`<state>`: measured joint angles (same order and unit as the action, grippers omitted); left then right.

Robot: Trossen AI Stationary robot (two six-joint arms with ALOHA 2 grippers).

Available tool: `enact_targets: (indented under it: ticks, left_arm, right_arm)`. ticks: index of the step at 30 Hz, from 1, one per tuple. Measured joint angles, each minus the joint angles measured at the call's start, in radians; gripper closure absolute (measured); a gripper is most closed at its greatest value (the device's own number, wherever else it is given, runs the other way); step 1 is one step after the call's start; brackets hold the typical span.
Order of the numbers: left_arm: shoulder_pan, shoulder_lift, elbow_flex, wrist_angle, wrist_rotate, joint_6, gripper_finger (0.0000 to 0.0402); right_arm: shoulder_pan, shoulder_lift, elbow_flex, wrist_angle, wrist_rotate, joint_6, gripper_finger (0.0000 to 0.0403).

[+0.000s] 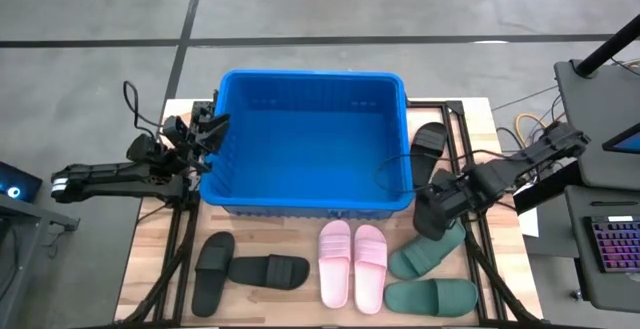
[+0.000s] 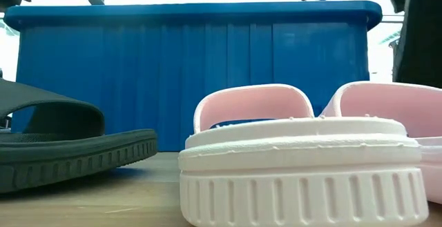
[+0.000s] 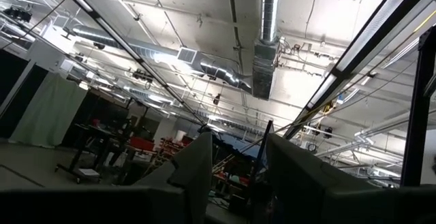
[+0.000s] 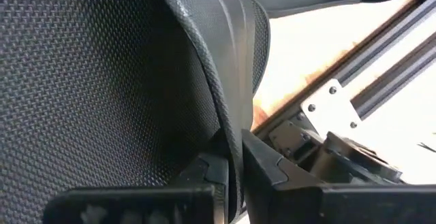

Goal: Pick and place slides into bin
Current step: Put the black slide into the blue bin

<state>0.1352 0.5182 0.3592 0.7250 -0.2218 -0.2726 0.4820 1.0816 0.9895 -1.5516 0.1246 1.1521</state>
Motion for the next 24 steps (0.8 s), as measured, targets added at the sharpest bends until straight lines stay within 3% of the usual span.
enact_targets:
  ticks: [13,24]
  left_arm:
    - [0.000,-0.002,0.000,0.000,0.000,-0.003,0.0276]
    - [0.000,-0.010,-0.003,0.000,0.000,-0.005,0.0276]
  right_arm:
    - [0.000,-0.024,0.238,-0.027,-0.001,-0.097,0.0390]
    - [0.000,-0.025,0.305,-0.017,-0.149,-0.133,0.0390]
